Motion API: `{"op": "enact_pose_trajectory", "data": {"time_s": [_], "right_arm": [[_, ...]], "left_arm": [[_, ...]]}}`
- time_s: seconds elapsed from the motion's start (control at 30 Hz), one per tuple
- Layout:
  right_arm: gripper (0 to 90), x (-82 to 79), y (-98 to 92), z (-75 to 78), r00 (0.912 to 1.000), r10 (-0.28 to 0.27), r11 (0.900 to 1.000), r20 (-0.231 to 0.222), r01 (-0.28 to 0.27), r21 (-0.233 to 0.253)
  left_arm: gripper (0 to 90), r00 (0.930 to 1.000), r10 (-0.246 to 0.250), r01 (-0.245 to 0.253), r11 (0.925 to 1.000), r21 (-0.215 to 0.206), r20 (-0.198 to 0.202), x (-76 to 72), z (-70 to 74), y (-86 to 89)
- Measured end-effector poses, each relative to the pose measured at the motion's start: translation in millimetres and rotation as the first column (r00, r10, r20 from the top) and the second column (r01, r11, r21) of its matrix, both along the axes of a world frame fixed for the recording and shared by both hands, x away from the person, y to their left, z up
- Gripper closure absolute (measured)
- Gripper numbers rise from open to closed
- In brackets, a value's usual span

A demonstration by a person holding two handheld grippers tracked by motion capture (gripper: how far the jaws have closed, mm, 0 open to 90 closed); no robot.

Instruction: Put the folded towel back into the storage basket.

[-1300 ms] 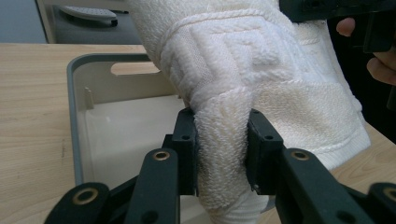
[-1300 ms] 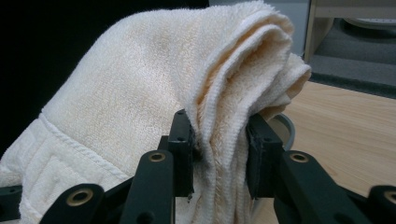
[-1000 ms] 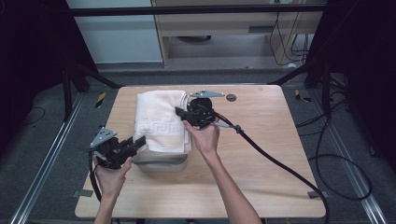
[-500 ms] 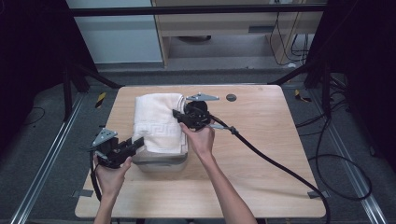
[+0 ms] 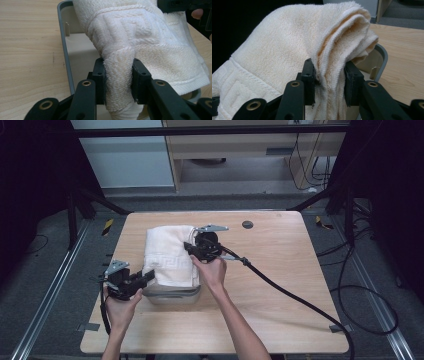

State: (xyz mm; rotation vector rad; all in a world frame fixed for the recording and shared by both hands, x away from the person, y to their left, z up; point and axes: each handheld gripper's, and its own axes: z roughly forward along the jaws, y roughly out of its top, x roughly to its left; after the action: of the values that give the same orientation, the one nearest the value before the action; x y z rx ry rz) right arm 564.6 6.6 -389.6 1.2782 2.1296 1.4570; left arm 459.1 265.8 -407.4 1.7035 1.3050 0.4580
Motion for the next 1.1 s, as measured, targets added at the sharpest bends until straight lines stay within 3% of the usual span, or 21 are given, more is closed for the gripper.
{"op": "enact_pose_trajectory", "data": {"time_s": [0.5, 1.1], "right_arm": [[66.2, 1.9, 6.6, -16.4, 1.0, 0.0, 0.997, 0.006, 0.0, -0.072], [64.1, 2.7, 12.2, -32.0, 0.9998, -0.004, 0.99, -0.018, 0.001, -0.14]], "left_arm": [[68.4, 0.9992, 0.01, -0.009, 0.9989, 0.046, -0.038, 5.7, -12.5, -2.6], [67.2, 0.9961, 0.02, -0.011, 0.9948, 0.101, -0.086, 12.2, -23.1, -5.5]]}}
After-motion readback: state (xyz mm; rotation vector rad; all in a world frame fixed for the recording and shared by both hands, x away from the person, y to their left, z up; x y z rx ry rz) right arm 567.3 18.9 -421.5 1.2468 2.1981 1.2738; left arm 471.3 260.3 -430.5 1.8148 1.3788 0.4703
